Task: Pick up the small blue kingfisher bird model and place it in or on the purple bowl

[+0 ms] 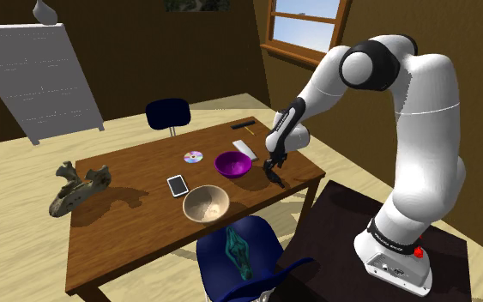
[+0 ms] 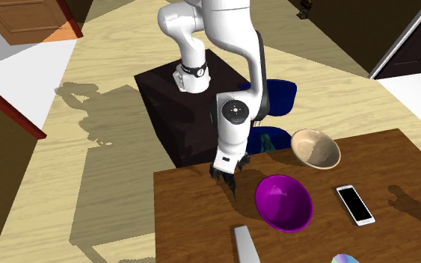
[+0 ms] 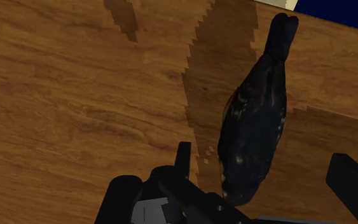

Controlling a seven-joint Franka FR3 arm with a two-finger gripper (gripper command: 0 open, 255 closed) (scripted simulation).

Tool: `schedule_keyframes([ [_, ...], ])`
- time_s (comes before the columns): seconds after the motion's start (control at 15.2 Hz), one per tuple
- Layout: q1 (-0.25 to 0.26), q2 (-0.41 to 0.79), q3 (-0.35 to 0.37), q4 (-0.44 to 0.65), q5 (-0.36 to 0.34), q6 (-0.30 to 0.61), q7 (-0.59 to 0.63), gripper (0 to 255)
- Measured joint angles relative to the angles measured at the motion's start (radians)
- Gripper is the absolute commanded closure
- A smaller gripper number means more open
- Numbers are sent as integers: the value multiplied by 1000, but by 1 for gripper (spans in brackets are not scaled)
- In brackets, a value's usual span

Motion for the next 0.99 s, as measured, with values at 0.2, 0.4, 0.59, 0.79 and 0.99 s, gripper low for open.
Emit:
schedule_keyframes([
  [0.2, -10, 51, 13, 23, 10, 28, -7, 0],
  [0.4, -16, 92, 22, 44, 15, 49, -10, 0],
  [0.59, -20, 102, 26, 47, 17, 58, -13, 0],
  [0.79, -20, 104, 27, 47, 18, 59, -13, 0],
  [0.99, -20, 104, 26, 47, 18, 59, -13, 255],
])
